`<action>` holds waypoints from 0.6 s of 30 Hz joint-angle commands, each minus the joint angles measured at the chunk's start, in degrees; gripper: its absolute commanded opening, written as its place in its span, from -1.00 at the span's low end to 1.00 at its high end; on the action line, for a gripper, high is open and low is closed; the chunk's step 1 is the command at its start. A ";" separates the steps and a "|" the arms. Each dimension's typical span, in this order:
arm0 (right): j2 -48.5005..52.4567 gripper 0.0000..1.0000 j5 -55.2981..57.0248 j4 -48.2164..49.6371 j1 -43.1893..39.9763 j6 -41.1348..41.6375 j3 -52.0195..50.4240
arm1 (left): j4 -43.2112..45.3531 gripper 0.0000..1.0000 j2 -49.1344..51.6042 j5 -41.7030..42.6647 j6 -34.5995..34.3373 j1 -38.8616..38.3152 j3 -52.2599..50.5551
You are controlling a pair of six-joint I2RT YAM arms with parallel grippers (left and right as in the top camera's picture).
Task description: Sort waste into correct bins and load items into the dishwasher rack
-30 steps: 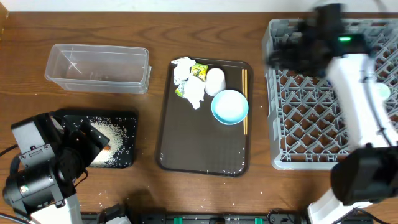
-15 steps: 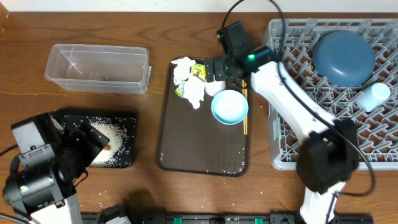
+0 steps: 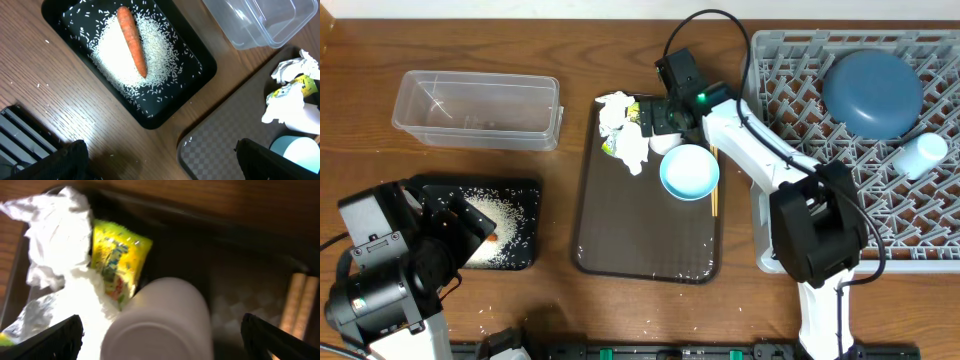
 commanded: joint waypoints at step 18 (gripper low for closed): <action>0.52 0.55 0.31 -1.90 1.01 1.18 -0.04 | -0.20 0.93 0.00 -0.72 0.57 0.22 -0.13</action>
